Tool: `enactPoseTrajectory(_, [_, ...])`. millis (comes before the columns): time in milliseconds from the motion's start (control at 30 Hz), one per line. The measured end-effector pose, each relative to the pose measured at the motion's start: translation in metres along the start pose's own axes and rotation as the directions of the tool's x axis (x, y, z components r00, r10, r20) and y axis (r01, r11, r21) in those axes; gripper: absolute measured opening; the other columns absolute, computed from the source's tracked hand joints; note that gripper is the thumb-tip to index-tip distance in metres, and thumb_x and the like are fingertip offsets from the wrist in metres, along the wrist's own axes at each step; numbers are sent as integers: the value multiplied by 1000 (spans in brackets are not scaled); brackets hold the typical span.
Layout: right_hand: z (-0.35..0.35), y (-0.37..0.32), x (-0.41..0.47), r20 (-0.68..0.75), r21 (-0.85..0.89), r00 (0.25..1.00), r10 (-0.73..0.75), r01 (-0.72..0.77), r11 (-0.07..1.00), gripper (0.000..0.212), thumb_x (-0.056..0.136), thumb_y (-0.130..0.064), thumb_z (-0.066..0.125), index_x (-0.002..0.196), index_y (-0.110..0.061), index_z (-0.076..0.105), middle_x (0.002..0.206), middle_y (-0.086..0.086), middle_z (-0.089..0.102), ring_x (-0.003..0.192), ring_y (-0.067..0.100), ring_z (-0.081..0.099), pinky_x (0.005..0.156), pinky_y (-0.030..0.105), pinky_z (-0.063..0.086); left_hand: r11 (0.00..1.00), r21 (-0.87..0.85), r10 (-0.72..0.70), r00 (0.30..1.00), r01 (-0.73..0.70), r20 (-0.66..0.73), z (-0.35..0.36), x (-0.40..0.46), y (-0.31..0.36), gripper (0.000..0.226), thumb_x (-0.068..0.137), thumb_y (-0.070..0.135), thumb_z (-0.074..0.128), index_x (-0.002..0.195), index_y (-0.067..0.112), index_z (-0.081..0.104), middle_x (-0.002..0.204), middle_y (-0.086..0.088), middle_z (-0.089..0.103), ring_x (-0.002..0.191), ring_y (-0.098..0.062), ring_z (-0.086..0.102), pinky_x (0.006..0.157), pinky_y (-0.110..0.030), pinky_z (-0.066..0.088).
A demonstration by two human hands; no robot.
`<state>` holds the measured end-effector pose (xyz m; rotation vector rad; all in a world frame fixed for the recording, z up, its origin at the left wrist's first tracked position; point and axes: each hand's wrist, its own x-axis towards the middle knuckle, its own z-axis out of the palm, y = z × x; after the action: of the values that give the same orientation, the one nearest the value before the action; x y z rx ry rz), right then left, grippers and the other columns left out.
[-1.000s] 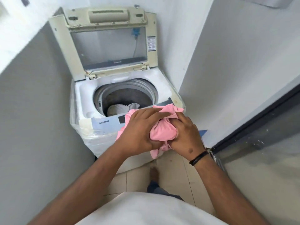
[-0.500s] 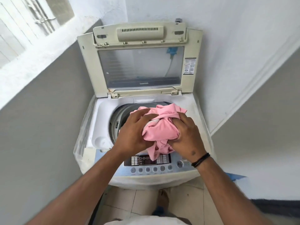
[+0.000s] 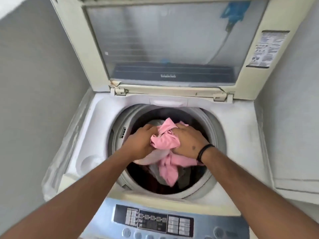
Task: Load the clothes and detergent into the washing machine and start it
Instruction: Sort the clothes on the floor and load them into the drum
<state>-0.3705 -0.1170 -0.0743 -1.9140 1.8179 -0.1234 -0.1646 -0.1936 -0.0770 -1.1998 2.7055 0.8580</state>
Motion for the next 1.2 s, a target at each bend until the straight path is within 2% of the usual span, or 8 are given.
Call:
enactPoseTrajectory(200, [44, 22, 58, 299, -139, 940, 163, -126, 982, 48, 91, -41, 55, 134, -18, 53, 144, 8, 45, 124, 31, 52, 100, 43, 46, 929, 321, -249, 953, 184, 174, 41, 46, -23, 44, 94, 35, 59, 132, 20, 43, 131, -11, 50, 114, -37, 57, 83, -46, 49])
enactPoseTrajectory(333, [82, 44, 89, 288, -170, 885, 365, -328, 929, 65, 91, -39, 55, 148, -20, 30, 159, 13, 18, 129, 41, 46, 98, 50, 49, 918, 352, -218, 974, 183, 64, 66, 67, -35, 48, 93, 32, 62, 131, 18, 37, 130, -13, 46, 111, -36, 56, 75, -45, 51])
enactPoseTrajectory(433, [109, 44, 99, 207, -213, 869, 449, -408, 888, 84, 89, -36, 62, 153, -26, 9, 159, 27, 1, 127, 47, 44, 91, 52, 52, 961, 275, -76, 986, 33, 146, 89, 78, -45, 37, 96, 37, 56, 129, 20, 48, 129, -9, 51, 115, -33, 56, 79, -41, 49])
enactPoseTrajectory(500, [121, 37, 96, 61, -263, 894, 444, -415, 871, 82, 88, -27, 65, 152, -25, 14, 155, 30, 8, 118, 42, 50, 82, 45, 55, 964, 261, -33, 955, -47, 295, 106, 77, -54, 45, 96, 40, 52, 140, 27, 47, 145, -8, 43, 134, -35, 43, 94, -43, 47])
enactPoseTrajectory(600, [133, 29, 91, -23, -236, 894, 448, -440, 866, 68, 85, -37, 67, 139, -21, 30, 138, 23, 36, 103, 36, 56, 67, 36, 47, 957, 282, -199, 854, 64, 481, 128, 73, -73, 90, 90, 52, 62, 159, 36, 7, 168, -3, -1, 152, -42, 5, 112, -57, 32])
enactPoseTrajectory(733, [145, 29, 90, 209, -114, 868, 450, -435, 893, 67, 87, -43, 65, 136, -11, 32, 124, 19, 60, 110, 36, 61, 74, 36, 44, 947, 264, -295, 827, 185, 479, 145, 72, -82, 108, 87, 47, 67, 156, 40, -16, 167, -3, -17, 153, -41, -4, 118, -58, 21])
enactPoseTrajectory(967, [168, 38, 69, 637, 11, 691, 342, -453, 892, 125, 66, -51, 85, 156, -23, 3, 156, 13, 27, 141, 31, 35, 110, 44, 40, 958, 257, -231, 874, 128, 427, 146, 73, -78, 102, 90, 45, 65, 159, 32, -9, 167, -11, -13, 154, -37, -1, 119, -60, 22])
enactPoseTrajectory(1200, [92, 30, 37, 390, 256, 848, 359, -474, 842, 99, 84, -48, 71, 157, -24, 10, 156, 7, 38, 136, 28, 44, 105, 36, 43, 977, 99, -213, 917, 190, 339, 77, 43, -48, 91, 92, 48, 63, 160, 28, 5, 167, -16, -10, 149, -40, 25, 112, -49, 39])
